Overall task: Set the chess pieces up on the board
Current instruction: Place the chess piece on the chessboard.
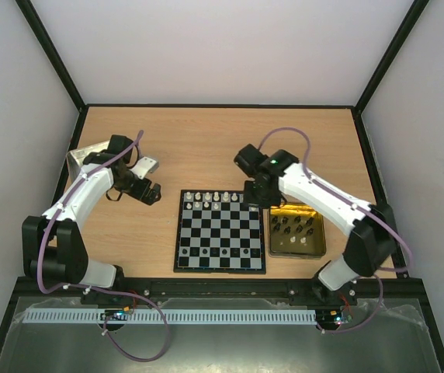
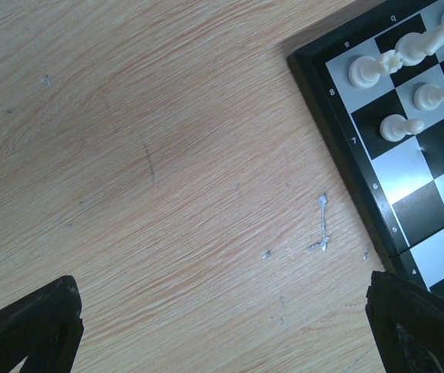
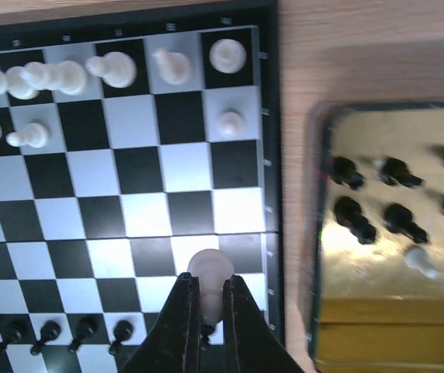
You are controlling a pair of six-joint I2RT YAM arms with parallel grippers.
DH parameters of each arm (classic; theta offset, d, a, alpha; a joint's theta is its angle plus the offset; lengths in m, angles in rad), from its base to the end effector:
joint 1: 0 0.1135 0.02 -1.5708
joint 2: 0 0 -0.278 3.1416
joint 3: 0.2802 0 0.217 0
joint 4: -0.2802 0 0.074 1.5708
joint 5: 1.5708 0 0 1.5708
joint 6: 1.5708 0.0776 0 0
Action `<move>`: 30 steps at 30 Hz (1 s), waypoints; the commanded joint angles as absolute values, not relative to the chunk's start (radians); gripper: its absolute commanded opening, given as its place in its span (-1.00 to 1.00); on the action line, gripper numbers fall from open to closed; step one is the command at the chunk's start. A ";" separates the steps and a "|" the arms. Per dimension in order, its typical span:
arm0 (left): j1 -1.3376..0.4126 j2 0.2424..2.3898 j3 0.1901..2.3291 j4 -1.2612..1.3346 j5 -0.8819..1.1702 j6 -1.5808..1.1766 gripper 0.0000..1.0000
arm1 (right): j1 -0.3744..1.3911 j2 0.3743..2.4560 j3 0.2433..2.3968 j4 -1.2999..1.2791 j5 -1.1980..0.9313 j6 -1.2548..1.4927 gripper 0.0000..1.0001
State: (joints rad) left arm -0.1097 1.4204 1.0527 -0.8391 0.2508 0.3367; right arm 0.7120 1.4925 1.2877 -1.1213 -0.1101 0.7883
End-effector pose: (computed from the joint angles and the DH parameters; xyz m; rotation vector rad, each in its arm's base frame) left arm 0.2440 -0.0463 0.2300 0.6682 2.6568 -0.2860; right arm 0.1846 0.1706 0.2604 0.0946 3.0131 0.3742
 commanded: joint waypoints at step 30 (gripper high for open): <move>-0.083 1.393 1.044 -0.838 0.247 0.339 0.99 | 0.822 1.950 1.536 -0.992 -0.124 0.751 -0.93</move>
State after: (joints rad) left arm -0.0883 1.4063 1.0523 -0.8288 0.2420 0.3367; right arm 0.8120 1.9308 1.5589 -1.0126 -0.1230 0.7551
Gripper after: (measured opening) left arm 0.992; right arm 0.035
